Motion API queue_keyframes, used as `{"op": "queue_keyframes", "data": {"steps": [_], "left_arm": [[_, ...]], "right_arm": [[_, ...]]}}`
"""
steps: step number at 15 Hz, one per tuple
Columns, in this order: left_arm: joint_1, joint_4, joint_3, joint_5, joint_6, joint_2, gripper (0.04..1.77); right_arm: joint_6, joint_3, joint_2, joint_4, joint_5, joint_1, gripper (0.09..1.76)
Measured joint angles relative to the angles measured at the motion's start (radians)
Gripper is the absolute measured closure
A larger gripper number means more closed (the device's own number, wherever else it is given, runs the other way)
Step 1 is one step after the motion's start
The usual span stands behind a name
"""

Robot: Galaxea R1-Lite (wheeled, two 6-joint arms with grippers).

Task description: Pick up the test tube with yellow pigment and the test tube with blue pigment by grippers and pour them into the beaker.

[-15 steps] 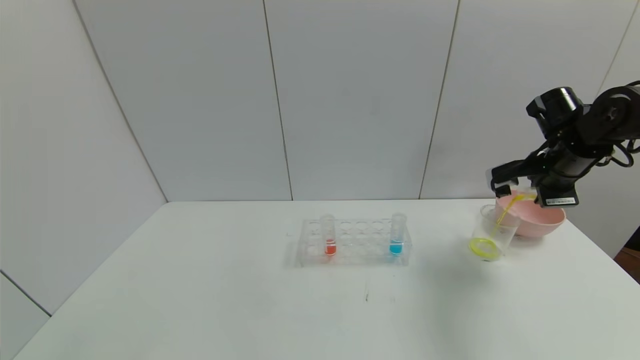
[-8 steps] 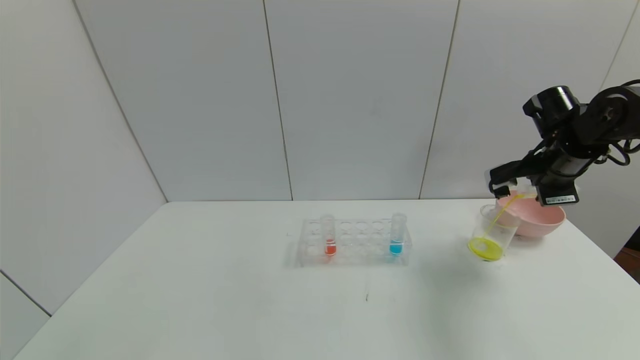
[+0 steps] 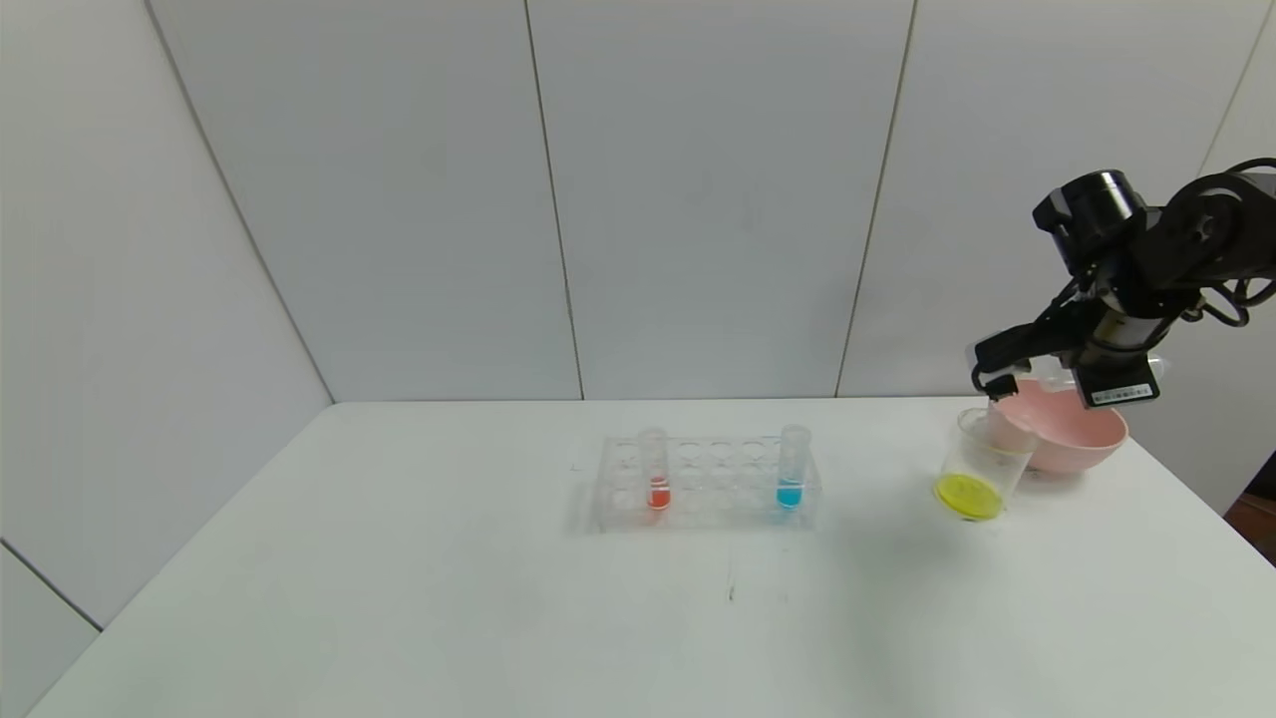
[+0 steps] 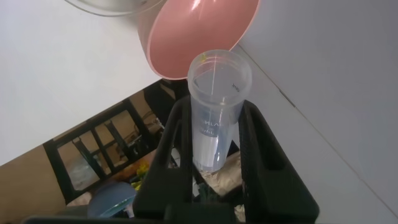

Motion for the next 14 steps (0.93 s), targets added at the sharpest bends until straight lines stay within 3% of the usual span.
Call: {"op": "queue_keyframes", "data": {"steps": [8, 11, 14], "left_arm": [[0.000, 0.000, 0.000, 0.000, 0.000, 0.000, 0.05], [0.000, 0.000, 0.000, 0.000, 0.000, 0.000, 0.05], [0.000, 0.000, 0.000, 0.000, 0.000, 0.000, 0.05]], "right_arm": [[0.000, 0.000, -0.004, -0.011, 0.015, 0.008, 1.34], [0.043, 0.000, -0.020, -0.016, 0.232, -0.039, 1.34], [0.294, 0.000, -0.037, -0.048, 0.580, -0.097, 1.34]]}}
